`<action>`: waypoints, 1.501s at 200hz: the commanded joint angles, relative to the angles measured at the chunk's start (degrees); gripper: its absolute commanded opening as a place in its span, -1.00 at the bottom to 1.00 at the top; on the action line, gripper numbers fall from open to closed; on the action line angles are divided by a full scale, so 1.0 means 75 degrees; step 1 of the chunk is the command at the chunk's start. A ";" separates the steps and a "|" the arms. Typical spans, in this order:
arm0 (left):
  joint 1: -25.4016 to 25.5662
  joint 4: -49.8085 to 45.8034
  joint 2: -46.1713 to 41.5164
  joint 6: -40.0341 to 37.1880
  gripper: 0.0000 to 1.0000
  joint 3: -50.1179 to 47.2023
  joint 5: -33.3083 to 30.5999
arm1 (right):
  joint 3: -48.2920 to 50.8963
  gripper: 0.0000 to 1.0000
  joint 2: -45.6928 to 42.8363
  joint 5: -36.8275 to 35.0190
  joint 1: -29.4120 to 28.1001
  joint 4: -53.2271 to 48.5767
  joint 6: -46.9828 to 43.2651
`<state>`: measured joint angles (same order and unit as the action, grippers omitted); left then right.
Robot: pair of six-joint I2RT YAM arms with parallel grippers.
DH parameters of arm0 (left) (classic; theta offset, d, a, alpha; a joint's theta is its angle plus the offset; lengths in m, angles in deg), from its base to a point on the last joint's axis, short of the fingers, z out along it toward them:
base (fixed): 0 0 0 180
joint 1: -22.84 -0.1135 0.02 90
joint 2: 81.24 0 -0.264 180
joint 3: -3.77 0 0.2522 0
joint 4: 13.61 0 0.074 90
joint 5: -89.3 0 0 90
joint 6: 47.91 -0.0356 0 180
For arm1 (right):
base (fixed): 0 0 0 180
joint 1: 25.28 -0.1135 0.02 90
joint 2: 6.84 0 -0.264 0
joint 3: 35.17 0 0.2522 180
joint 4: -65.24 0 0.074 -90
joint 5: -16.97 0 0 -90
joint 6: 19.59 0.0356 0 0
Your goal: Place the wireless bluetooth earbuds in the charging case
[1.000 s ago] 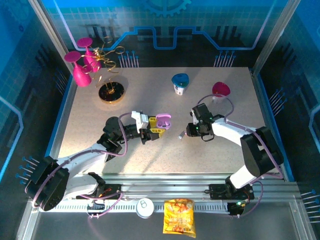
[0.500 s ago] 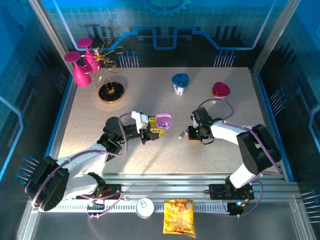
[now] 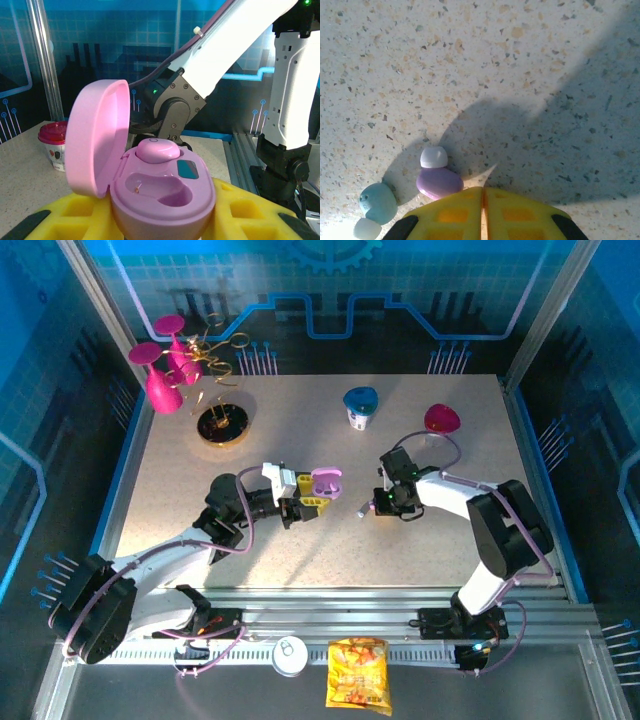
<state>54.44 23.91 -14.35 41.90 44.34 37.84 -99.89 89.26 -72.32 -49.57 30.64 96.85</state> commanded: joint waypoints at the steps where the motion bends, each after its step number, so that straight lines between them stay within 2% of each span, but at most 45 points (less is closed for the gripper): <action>1: -0.0057 0.0045 -0.0186 -0.0197 -0.60 -0.0115 -0.0065 | -0.0359 -0.81 0.0447 -0.0012 0.0064 0.0936 -0.0167; 75: -0.0052 0.0005 -0.0156 -0.0204 -0.60 -0.0035 -0.0054 | -0.0860 -0.81 0.0235 -0.0468 0.0006 -0.0136 -0.0248; 110: -0.0061 -0.0018 -0.0130 -0.0198 -0.60 0.0035 -0.0019 | -0.0915 -0.81 0.0309 -0.0383 0.0028 0.0095 -0.0305; 147: -0.0053 -0.0154 -0.0254 -0.0242 -0.60 0.0029 -0.0050 | -0.1066 -0.81 0.0296 -0.0522 0.0028 -0.0247 -0.0244; 225: -0.0052 -0.0130 -0.0159 -0.0274 -0.60 0.0088 0.0009 | -0.0299 -0.79 -0.0267 -0.0625 -0.0111 -0.0313 -0.0131; 300: -0.0053 0.0052 -0.0089 -0.0163 -0.59 0.0053 0.0041 | -0.0495 -0.79 0.0021 -0.0347 -0.0218 -0.0069 -0.0086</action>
<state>54.44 22.43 -14.81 41.51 44.34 37.65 -102.12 88.53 -75.55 -50.51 29.99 95.86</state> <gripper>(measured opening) 0.375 0.107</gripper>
